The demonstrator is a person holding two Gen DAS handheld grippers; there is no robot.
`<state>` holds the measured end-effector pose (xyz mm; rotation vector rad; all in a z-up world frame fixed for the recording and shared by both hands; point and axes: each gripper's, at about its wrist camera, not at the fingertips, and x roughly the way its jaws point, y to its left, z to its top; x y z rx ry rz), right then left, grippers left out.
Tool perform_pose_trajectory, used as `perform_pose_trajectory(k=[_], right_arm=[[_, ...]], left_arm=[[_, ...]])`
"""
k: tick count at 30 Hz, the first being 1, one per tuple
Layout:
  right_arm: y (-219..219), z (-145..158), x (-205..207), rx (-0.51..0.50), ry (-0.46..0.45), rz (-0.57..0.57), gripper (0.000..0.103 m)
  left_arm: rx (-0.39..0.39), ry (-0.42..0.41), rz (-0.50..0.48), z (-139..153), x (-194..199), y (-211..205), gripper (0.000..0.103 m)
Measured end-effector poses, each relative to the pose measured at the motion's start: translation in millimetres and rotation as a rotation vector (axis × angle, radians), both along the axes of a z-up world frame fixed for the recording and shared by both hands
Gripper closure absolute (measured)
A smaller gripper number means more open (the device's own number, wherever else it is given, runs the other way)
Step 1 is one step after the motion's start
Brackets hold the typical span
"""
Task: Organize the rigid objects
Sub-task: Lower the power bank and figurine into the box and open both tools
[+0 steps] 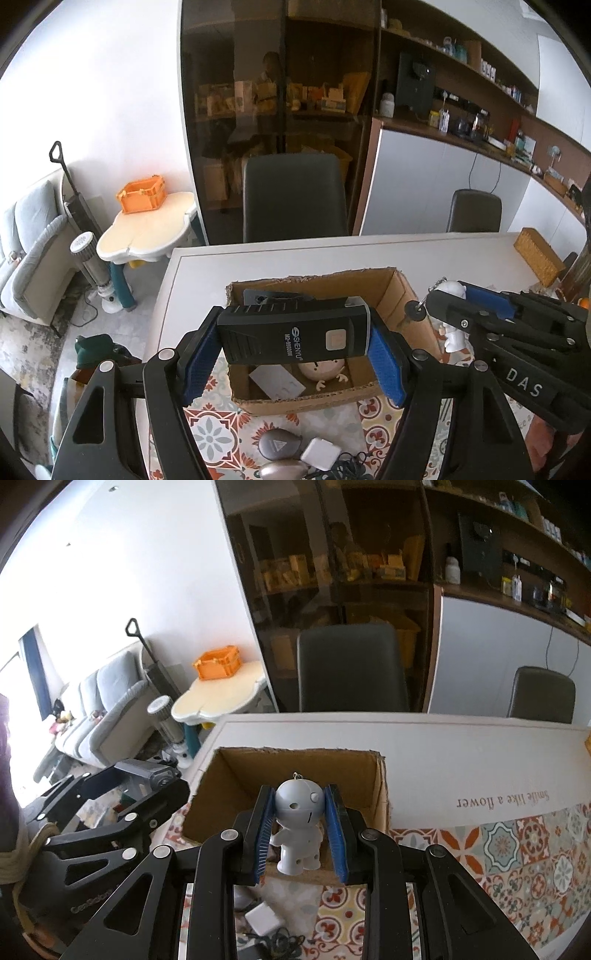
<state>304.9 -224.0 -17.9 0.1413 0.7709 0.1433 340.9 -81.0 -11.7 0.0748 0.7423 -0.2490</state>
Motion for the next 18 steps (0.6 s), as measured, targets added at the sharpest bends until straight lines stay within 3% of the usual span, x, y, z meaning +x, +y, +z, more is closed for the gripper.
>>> perform_pose_trajectory(k=[8,13,18], right_arm=[[-6,-22,25,-0.014,0.085,-0.008,0.075],[-7,-33,37,-0.014,0.125,-0.014,0.075],[-9,-41,41,-0.006,0.144,-0.02,0.075]], left_arm=[[0.048,0.067,-0.009,-19,24,-11,0.03],[0.032,0.115,0.002,-31,35,-9,0.03],[0.039,0.107,0.015,-33,36,-8,0.026]])
